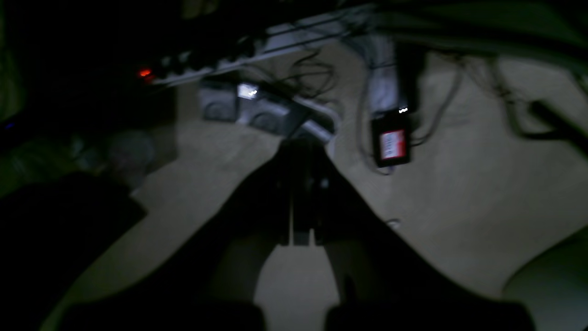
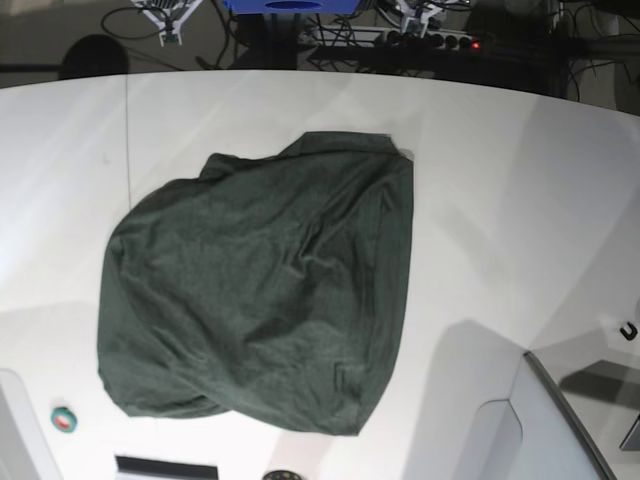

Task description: Layout the t-shirt on the table in an organized manner, then fold the t-shirt properly

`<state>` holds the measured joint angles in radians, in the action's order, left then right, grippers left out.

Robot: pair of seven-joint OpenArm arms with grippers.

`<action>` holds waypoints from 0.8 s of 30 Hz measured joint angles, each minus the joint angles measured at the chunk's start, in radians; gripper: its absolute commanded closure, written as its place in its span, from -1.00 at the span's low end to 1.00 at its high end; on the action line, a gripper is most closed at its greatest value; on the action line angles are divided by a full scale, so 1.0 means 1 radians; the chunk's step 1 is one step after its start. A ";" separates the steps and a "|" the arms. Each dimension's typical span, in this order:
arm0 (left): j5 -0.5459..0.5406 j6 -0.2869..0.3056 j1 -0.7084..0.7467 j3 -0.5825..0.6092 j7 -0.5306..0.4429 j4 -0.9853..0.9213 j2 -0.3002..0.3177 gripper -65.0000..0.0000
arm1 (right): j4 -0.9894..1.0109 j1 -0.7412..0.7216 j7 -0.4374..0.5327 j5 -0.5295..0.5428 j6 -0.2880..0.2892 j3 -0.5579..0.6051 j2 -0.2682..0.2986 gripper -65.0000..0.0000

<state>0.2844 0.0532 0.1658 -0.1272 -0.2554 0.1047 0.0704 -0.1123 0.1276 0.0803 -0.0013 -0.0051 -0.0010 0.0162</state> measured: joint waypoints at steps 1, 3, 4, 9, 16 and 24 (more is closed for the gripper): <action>0.000 0.000 0.005 0.000 0.001 0.000 0.004 1.00 | 0.000 0.005 -0.002 0.000 0.000 0.000 0.000 0.98; 0.000 0.000 0.013 0.000 0.003 -0.002 0.007 1.00 | 0.001 0.016 -0.007 0.000 0.003 0.000 0.000 1.00; 0.000 0.000 0.016 0.000 0.003 -0.002 0.005 1.00 | 0.001 0.020 -0.012 0.000 0.004 0.000 0.000 1.00; 0.000 0.003 0.011 0.000 0.003 -0.002 -0.003 1.00 | 0.001 0.013 -0.011 0.000 0.005 0.001 0.000 1.00; 0.000 0.000 0.011 0.000 0.004 -0.002 0.001 1.00 | 0.001 0.015 -0.014 0.000 0.005 0.001 0.000 1.00; -0.001 0.000 0.013 0.000 0.004 -0.002 0.000 1.00 | 0.001 0.015 -0.013 0.000 0.005 0.001 0.000 1.00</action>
<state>0.2836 0.0528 0.1783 -0.1276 -0.2512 0.1028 0.0700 -0.1112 0.1425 0.0669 -0.0013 -0.0002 -0.0002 0.0166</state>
